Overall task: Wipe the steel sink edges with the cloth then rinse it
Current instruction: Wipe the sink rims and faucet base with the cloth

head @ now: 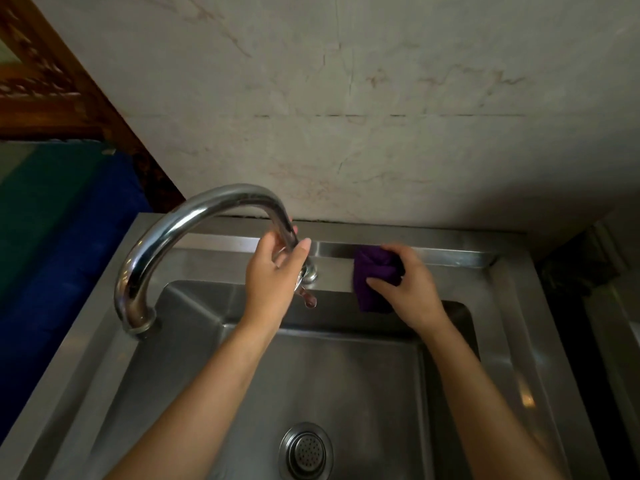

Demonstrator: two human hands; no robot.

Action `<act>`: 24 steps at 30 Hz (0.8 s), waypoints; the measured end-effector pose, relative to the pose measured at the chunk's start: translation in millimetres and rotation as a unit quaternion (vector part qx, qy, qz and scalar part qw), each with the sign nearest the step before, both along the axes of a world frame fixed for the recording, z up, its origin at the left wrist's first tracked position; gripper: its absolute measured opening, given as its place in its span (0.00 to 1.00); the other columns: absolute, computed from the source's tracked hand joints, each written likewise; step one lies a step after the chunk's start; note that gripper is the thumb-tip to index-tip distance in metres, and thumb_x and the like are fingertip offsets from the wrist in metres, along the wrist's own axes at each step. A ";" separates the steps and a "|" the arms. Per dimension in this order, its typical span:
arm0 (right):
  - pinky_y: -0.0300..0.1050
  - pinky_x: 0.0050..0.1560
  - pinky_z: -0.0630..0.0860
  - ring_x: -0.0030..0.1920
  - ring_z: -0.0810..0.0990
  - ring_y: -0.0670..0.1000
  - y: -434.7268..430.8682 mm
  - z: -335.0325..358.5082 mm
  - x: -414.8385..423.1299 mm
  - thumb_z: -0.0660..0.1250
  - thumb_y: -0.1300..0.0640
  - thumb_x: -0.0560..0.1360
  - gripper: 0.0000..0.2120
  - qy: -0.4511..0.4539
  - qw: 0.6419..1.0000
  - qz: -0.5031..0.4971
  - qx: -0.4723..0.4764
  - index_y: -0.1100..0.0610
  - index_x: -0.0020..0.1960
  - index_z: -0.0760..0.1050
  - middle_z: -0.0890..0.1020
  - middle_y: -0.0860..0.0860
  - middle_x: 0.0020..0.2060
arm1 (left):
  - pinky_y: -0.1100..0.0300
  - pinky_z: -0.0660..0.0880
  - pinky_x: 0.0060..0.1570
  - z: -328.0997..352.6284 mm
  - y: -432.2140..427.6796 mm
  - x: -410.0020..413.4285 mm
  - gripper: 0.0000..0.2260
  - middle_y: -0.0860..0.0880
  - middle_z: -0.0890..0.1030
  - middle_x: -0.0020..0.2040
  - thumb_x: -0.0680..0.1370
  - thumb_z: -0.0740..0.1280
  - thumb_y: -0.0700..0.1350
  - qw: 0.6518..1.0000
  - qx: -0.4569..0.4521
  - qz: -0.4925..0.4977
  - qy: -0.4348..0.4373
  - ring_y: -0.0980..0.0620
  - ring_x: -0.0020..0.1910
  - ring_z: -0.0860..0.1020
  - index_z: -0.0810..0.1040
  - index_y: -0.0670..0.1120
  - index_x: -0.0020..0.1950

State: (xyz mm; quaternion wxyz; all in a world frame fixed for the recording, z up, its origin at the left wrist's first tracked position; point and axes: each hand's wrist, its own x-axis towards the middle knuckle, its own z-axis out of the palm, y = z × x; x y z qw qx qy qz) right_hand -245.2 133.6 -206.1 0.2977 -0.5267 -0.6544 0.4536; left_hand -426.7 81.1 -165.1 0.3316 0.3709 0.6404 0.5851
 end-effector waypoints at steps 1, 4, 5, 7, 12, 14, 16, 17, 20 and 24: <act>0.48 0.62 0.74 0.58 0.74 0.50 2.9 2.5 -1.3 0.72 0.63 0.69 0.25 -0.012 1.000 -0.004 0.027 0.54 0.64 0.70 0.74 0.52 0.58 | 0.71 0.75 0.48 2.6 3.6 -1.2 0.11 0.57 0.81 0.47 0.76 0.67 0.40 1.000 0.016 0.002 0.016 0.67 0.47 0.79 0.75 0.56 0.50; 0.37 0.60 0.69 0.57 0.72 0.46 17.8 14.3 -8.7 0.71 0.65 0.69 0.25 -0.022 0.994 0.007 0.106 0.54 0.64 0.71 0.74 0.52 0.58 | 0.66 0.75 0.50 1.1 13.0 -7.1 0.05 0.57 0.83 0.42 0.76 0.66 0.47 0.995 0.051 -0.003 0.082 0.58 0.47 0.80 0.76 0.58 0.48; 0.36 0.59 0.68 0.57 0.72 0.47 24.5 17.5 -13.2 0.71 0.66 0.69 0.26 -0.022 0.992 0.024 0.124 0.55 0.65 0.71 0.75 0.52 0.58 | 0.65 0.74 0.48 0.8 14.8 -7.0 0.01 0.58 0.82 0.39 0.76 0.64 0.50 0.994 0.058 -0.009 0.097 0.58 0.44 0.80 0.75 0.57 0.45; 0.34 0.58 0.67 0.57 0.74 0.49 38.6 22.8 -28.3 0.71 0.66 0.69 0.25 -0.029 0.986 0.078 0.144 0.54 0.64 0.72 0.78 0.52 0.57 | 0.64 0.73 0.44 -3.1 17.0 -4.6 0.06 0.60 0.79 0.34 0.75 0.60 0.54 0.989 0.069 -0.009 0.129 0.61 0.37 0.76 0.71 0.55 0.42; 0.38 0.49 0.69 0.50 0.78 0.53 70.7 -4.0 -84.8 0.67 0.68 0.68 0.19 -0.125 0.932 0.309 0.141 0.54 0.57 0.79 0.82 0.56 0.50 | 0.69 0.71 0.43 -12.1 19.9 -4.0 0.10 0.62 0.77 0.33 0.75 0.57 0.55 0.986 0.089 -0.006 0.139 0.62 0.35 0.75 0.69 0.49 0.42; 0.38 0.49 0.66 0.47 0.77 0.54 81.0 -10.5 -92.5 0.66 0.67 0.69 0.18 -0.143 0.923 0.334 0.127 0.52 0.55 0.79 0.82 0.56 0.47 | 0.69 0.70 0.44 -12.4 20.3 -5.4 0.11 0.62 0.77 0.33 0.75 0.57 0.55 0.985 0.093 -0.016 0.143 0.62 0.36 0.75 0.69 0.47 0.42; 0.38 0.47 0.63 0.46 0.73 0.50 87.8 -4.1 -95.1 0.65 0.67 0.71 0.16 -0.164 0.910 0.357 0.132 0.53 0.55 0.80 0.81 0.55 0.47 | 0.67 0.71 0.44 -12.7 20.1 -7.0 0.09 0.61 0.76 0.33 0.75 0.57 0.54 0.986 0.094 -0.029 0.134 0.62 0.35 0.74 0.68 0.49 0.41; 0.39 0.46 0.63 0.47 0.71 0.50 88.7 3.3 -97.6 0.64 0.67 0.72 0.15 -0.188 0.900 0.369 0.138 0.54 0.54 0.80 0.79 0.55 0.47 | 0.66 0.71 0.44 -13.6 20.6 -7.3 0.08 0.61 0.76 0.33 0.75 0.57 0.54 0.986 0.097 -0.034 0.133 0.62 0.35 0.74 0.68 0.50 0.41; 0.43 0.41 0.64 0.47 0.73 0.55 86.6 18.3 -115.9 0.62 0.64 0.74 0.08 -0.246 0.872 0.392 0.157 0.57 0.39 0.77 0.73 0.55 0.44 | 0.60 0.73 0.45 -15.6 21.2 -6.3 0.07 0.60 0.76 0.32 0.76 0.58 0.53 0.985 0.103 -0.040 0.136 0.61 0.35 0.73 0.68 0.52 0.41; 0.45 0.41 0.67 0.44 0.72 0.56 84.7 18.4 -132.8 0.61 0.63 0.75 0.12 -0.252 0.872 0.394 0.144 0.58 0.33 0.72 0.72 0.57 0.44 | 0.60 0.73 0.45 -15.6 22.4 -6.5 0.08 0.59 0.76 0.32 0.76 0.57 0.54 0.984 0.103 -0.033 0.144 0.61 0.35 0.73 0.68 0.51 0.40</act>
